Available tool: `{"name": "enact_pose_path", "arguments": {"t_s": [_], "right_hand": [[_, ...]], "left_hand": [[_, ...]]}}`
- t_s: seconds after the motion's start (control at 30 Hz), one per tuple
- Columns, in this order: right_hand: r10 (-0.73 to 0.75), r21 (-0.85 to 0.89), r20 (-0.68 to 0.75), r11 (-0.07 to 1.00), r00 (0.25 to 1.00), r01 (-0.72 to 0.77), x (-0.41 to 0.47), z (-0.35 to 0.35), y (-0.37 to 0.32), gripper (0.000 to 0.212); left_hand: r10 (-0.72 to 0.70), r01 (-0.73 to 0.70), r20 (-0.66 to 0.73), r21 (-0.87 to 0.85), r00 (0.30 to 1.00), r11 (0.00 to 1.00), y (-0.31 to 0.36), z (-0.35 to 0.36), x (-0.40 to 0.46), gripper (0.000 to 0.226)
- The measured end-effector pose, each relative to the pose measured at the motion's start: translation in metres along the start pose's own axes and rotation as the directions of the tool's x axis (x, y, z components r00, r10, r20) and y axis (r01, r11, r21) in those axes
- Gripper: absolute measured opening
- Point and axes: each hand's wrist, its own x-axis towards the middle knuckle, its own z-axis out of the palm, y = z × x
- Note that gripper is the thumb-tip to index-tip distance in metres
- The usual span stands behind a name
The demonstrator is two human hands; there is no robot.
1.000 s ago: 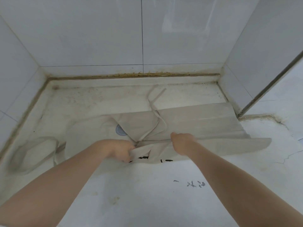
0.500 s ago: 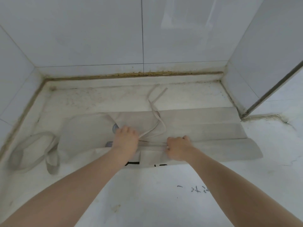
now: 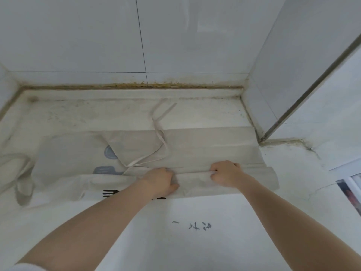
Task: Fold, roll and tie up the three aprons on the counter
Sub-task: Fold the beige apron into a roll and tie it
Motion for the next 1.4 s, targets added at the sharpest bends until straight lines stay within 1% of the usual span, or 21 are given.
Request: {"name": "enact_pose_path", "arguments": {"t_s": [0.1, 0.17, 0.23, 0.3, 0.33, 0.4, 0.43, 0.47, 0.53, 0.6, 0.67, 0.77, 0.83, 0.93, 1.1, 1.17, 1.27, 1.3, 1.33, 1.37, 1.4], "right_hand": [[-0.044, 0.047, 0.029, 0.998, 0.999, 0.043, 0.005, -0.001, 0.025, 0.012], [-0.083, 0.085, 0.013, 0.993, 0.996, 0.081, 0.009, 0.001, 0.032, 0.015], [-0.075, 0.112, -0.031, 0.991, 0.997, 0.078, 0.014, 0.002, 0.035, 0.019], [-0.049, 0.118, -0.084, 0.991, 0.995, 0.059, 0.019, 0.003, 0.034, 0.02], [-0.043, 0.115, -0.097, 0.992, 0.994, 0.055, 0.02, 0.003, 0.032, 0.02], [-0.05, 0.108, -0.118, 0.992, 0.992, 0.063, 0.022, 0.005, 0.031, 0.022], [-0.058, 0.11, -0.121, 0.991, 0.991, 0.071, 0.023, 0.006, 0.033, 0.023], [-0.064, 0.12, -0.121, 0.99, 0.991, 0.079, 0.023, 0.008, 0.036, 0.023], [-0.078, 0.15, -0.138, 0.984, 0.987, 0.098, 0.024, 0.012, 0.041, 0.021], [-0.097, 0.17, -0.167, 0.977, 0.981, 0.126, 0.023, 0.014, 0.046, 0.016], [-0.1, 0.19, -0.18, 0.973, 0.979, 0.134, 0.022, 0.014, 0.055, 0.014], [-0.086, 0.151, -0.209, 0.981, 0.974, 0.119, 0.019, 0.014, 0.067, 0.02], [-0.061, 0.114, -0.227, 0.99, 0.972, 0.089, 0.017, 0.012, 0.078, 0.019], [-0.013, 0.112, -0.242, 0.993, 0.97, 0.041, 0.015, 0.007, 0.1, 0.016], [0.01, 0.251, -0.194, 0.967, 0.981, 0.04, 0.017, 0.001, 0.119, 0.008], [-0.004, 0.132, -0.215, 0.991, 0.977, 0.034, 0.016, -0.001, 0.115, 0.013], [-0.156, -0.172, -0.386, 0.981, 0.909, 0.096, 0.013, -0.001, 0.105, 0.016], [-0.209, -0.213, -0.413, 0.968, 0.887, 0.129, 0.011, 0.0, 0.103, 0.016], [-0.221, -0.243, -0.397, 0.961, 0.891, 0.13, 0.01, 0.001, 0.104, 0.016], [-0.182, -0.261, -0.356, 0.961, 0.917, 0.089, 0.008, 0.002, 0.107, 0.017], [-0.095, -0.253, -0.315, 0.967, 0.944, 0.013, 0.007, 0.0, 0.112, 0.02]], "left_hand": [[-0.036, 0.038, -0.028, 0.089, 0.999, 0.995, 0.005, 0.0, 0.004, 0.045], [-0.025, 0.04, -0.092, 0.173, 0.995, 0.984, 0.011, -0.004, 0.008, 0.043], [0.046, -0.007, -0.188, 0.2, 0.981, 0.98, 0.025, -0.009, 0.015, 0.042], [0.157, -0.112, -0.306, 0.159, 0.939, 0.981, 0.045, -0.01, 0.02, 0.043], [0.214, -0.19, -0.378, 0.102, 0.901, 0.977, 0.054, -0.006, 0.024, 0.045], [0.246, -0.283, -0.444, -0.017, 0.861, 0.959, 0.07, 0.004, 0.034, 0.052], [0.23, -0.287, -0.433, -0.07, 0.872, 0.955, 0.076, 0.011, 0.041, 0.055], [0.201, -0.249, -0.367, -0.089, 0.909, 0.964, 0.079, 0.018, 0.045, 0.062], [0.151, -0.165, -0.236, -0.041, 0.96, 0.985, 0.078, 0.031, 0.049, 0.083], [0.157, -0.158, -0.224, 0.017, 0.962, 0.987, 0.074, 0.035, 0.051, 0.096], [0.171, -0.178, -0.251, -0.005, 0.953, 0.984, 0.07, 0.034, 0.054, 0.1], [0.165, -0.164, -0.281, 0.028, 0.945, 0.986, 0.067, 0.036, 0.057, 0.081], [0.152, -0.158, -0.28, 0.001, 0.948, 0.987, 0.064, 0.041, 0.06, 0.067], [0.167, -0.186, -0.355, -0.02, 0.92, 0.982, 0.062, 0.043, 0.059, 0.062], [0.169, -0.203, -0.4, -0.043, 0.901, 0.978, 0.062, 0.046, 0.06, 0.061], [0.154, -0.194, -0.443, -0.048, 0.884, 0.98, 0.063, 0.046, 0.06, 0.059], [0.183, -0.231, -0.489, -0.038, 0.853, 0.972, 0.066, 0.046, 0.06, 0.042], [0.202, -0.241, -0.506, -0.011, 0.838, 0.971, 0.066, 0.045, 0.06, 0.036], [0.214, -0.245, -0.52, 0.008, 0.827, 0.969, 0.065, 0.044, 0.06, 0.032], [0.218, -0.242, -0.523, 0.022, 0.824, 0.97, 0.065, 0.043, 0.06, 0.029], [0.217, -0.243, -0.527, 0.021, 0.821, 0.97, 0.065, 0.043, 0.061, 0.027]]}}
